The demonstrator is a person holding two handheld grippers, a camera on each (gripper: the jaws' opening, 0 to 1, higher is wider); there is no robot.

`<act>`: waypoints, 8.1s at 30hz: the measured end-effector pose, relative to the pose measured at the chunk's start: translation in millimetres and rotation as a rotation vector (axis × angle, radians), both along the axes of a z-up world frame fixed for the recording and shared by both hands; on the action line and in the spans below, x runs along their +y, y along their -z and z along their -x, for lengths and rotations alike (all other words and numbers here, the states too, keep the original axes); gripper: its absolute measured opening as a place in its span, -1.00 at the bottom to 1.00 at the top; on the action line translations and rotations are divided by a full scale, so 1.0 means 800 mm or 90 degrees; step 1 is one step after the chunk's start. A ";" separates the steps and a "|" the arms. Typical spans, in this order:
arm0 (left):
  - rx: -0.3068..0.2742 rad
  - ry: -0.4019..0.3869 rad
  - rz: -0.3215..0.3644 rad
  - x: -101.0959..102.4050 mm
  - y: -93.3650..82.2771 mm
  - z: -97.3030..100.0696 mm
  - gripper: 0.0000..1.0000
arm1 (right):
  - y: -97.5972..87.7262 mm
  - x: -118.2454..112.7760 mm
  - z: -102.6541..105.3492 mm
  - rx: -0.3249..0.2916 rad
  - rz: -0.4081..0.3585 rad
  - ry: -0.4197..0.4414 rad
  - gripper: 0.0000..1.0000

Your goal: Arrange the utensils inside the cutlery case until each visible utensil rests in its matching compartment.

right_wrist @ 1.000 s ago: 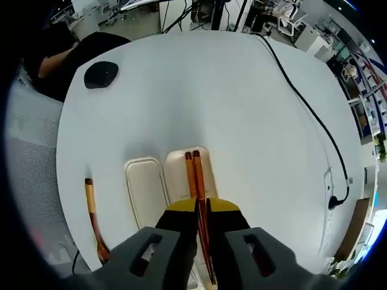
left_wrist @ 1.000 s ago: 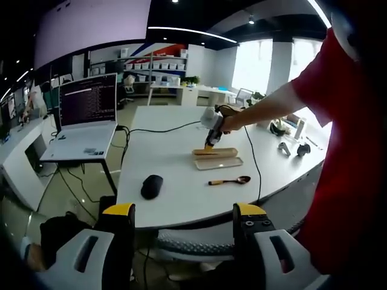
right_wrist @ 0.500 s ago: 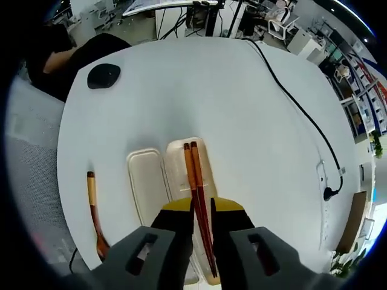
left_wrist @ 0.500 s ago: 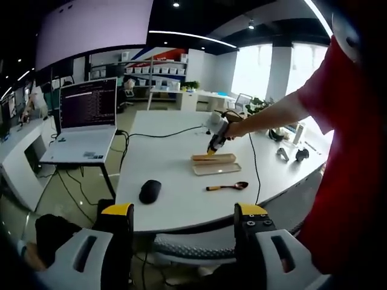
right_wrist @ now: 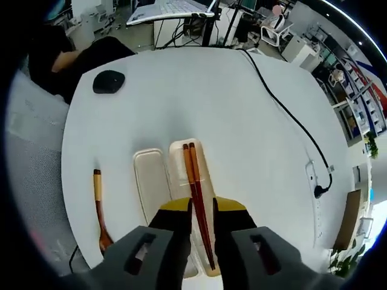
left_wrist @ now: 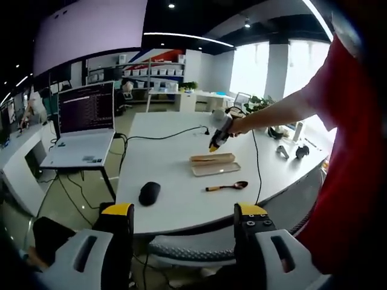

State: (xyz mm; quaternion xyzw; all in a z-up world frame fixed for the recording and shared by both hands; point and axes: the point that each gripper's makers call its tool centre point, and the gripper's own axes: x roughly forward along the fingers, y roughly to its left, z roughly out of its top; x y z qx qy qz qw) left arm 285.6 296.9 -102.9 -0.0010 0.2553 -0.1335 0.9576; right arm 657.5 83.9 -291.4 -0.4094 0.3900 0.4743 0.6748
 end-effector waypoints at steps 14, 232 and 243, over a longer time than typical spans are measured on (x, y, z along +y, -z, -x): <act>-0.008 0.005 0.003 -0.006 -0.004 0.002 0.43 | -0.020 -0.022 0.007 -0.010 -0.030 0.024 -0.76; -0.019 0.011 0.078 -0.008 -0.001 -0.002 0.60 | 0.046 -0.012 0.237 0.098 -0.052 -0.045 -0.42; -0.020 0.001 0.064 0.000 0.000 0.003 0.59 | 0.057 -0.009 0.234 0.094 -0.034 -0.057 -0.42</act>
